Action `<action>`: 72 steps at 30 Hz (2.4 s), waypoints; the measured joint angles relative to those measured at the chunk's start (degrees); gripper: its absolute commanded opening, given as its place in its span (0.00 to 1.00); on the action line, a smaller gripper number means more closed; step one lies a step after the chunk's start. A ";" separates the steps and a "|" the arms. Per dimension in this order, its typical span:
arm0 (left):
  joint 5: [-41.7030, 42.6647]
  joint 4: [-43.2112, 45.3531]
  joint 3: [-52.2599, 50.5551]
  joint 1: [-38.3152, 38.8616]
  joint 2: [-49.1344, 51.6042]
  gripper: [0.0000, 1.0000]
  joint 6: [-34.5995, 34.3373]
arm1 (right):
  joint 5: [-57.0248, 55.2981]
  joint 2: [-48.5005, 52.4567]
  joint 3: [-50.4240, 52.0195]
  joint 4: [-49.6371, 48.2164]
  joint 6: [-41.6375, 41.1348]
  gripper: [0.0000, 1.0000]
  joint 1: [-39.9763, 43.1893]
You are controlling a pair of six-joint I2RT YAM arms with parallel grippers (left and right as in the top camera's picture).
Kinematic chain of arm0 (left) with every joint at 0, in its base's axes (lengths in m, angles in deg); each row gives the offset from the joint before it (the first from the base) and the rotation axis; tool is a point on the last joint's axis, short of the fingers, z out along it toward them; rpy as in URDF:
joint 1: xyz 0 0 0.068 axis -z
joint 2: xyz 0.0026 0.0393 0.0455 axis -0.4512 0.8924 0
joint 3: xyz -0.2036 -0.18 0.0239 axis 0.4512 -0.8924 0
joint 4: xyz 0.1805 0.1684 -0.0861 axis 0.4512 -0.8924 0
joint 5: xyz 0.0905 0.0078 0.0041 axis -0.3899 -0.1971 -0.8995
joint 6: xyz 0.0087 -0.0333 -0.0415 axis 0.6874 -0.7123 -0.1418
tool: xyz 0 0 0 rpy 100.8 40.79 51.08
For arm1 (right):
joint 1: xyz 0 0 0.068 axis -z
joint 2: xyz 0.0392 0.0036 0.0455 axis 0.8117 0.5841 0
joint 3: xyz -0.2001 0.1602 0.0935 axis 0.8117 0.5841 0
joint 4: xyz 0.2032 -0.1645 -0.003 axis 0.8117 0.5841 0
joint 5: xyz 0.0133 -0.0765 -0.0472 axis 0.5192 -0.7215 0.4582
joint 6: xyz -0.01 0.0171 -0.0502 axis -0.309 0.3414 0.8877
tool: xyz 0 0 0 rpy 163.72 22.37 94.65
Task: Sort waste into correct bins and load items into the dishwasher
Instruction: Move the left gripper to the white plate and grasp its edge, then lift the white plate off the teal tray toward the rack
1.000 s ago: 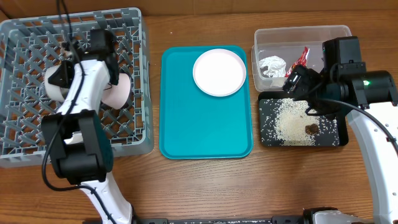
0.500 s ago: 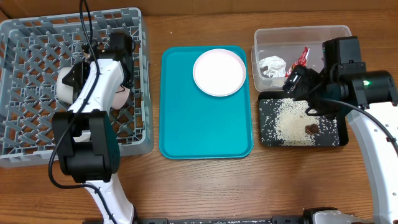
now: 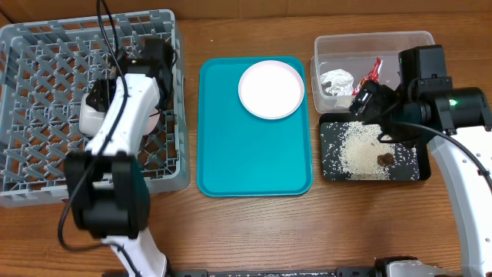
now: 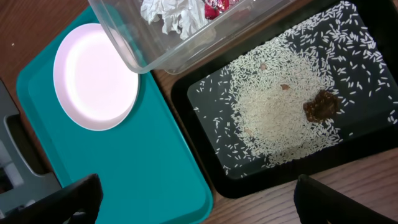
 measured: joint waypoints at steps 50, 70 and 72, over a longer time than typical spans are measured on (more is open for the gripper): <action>60.19 7.37 5.62 15.87 14.67 0.04 -14.80 | -0.02 0.00 0.00 1.16 -0.02 1.00 0.00; 0.98 -3.10 10.60 7.21 -22.67 0.04 6.75 | -0.04 0.00 0.00 1.31 -0.02 1.00 0.00; -3.50 -2.97 10.45 5.40 -21.92 0.04 8.13 | 0.00 0.00 0.00 1.27 -0.02 1.00 -0.02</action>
